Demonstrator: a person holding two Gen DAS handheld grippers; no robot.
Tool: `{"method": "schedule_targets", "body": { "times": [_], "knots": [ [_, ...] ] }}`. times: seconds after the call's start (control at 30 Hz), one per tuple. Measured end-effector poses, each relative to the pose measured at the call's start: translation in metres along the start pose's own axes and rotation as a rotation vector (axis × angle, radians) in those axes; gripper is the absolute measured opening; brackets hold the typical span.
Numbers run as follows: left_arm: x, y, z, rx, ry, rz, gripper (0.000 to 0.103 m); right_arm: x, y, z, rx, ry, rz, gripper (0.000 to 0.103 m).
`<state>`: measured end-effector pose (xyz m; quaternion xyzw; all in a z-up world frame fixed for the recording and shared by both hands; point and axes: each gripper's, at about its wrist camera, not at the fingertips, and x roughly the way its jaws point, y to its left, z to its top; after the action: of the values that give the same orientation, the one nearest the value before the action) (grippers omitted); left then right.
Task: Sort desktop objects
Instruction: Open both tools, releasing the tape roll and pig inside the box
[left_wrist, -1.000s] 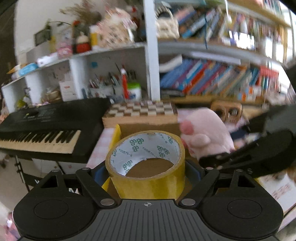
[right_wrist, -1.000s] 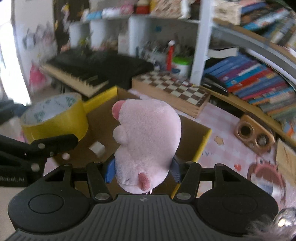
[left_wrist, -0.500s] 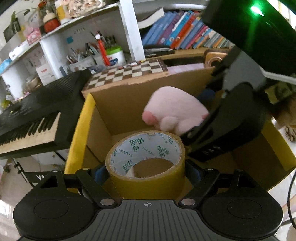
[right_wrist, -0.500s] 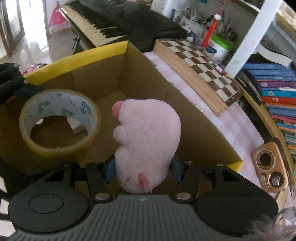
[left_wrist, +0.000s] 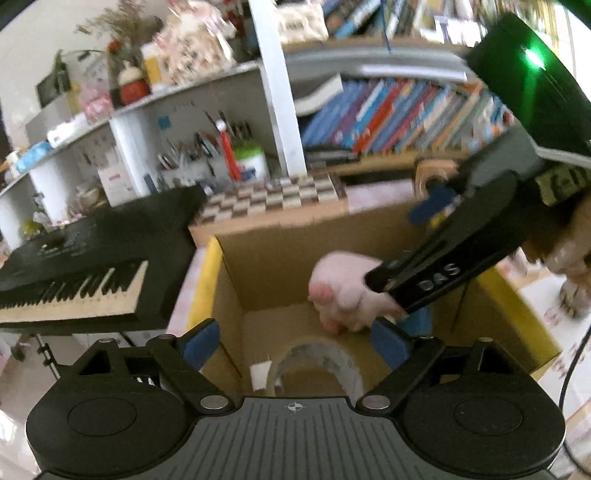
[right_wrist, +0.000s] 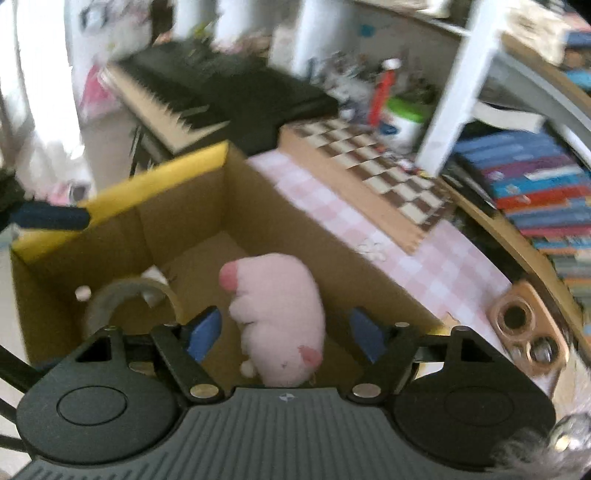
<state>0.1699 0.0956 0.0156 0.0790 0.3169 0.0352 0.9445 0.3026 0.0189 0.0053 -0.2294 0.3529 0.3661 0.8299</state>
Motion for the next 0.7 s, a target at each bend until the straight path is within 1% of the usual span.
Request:
{"method": "schedule_targets", "body": {
  "times": [0.17,0.2,0.3,0.4,0.47,0.7],
  "knots": [
    [-0.028,0.006,0.003,-0.063,-0.070,0.004,0.093,-0.041,-0.009,-0.017,0.145,-0.079,-0.063,0.076],
    [-0.035,0.006,0.003,-0.069,-0.081,0.003,0.095,-0.049,-0.008,-0.022,0.167,-0.096,-0.078,0.076],
    [-0.054,0.004,0.001,-0.076,-0.114,0.000,0.096,-0.076,-0.006,-0.037,0.233,-0.140,-0.118,0.077],
    [-0.072,0.003,-0.002,-0.076,-0.134,-0.004,0.097,-0.100,-0.001,-0.052,0.290,-0.177,-0.175,0.078],
    [-0.082,0.003,-0.006,-0.078,-0.149,-0.009,0.097,-0.117,0.003,-0.063,0.331,-0.200,-0.208,0.081],
    [-0.112,0.002,-0.021,-0.091,-0.167,-0.018,0.098,-0.163,0.023,-0.098,0.422,-0.247,-0.295,0.083]
  ]
}}
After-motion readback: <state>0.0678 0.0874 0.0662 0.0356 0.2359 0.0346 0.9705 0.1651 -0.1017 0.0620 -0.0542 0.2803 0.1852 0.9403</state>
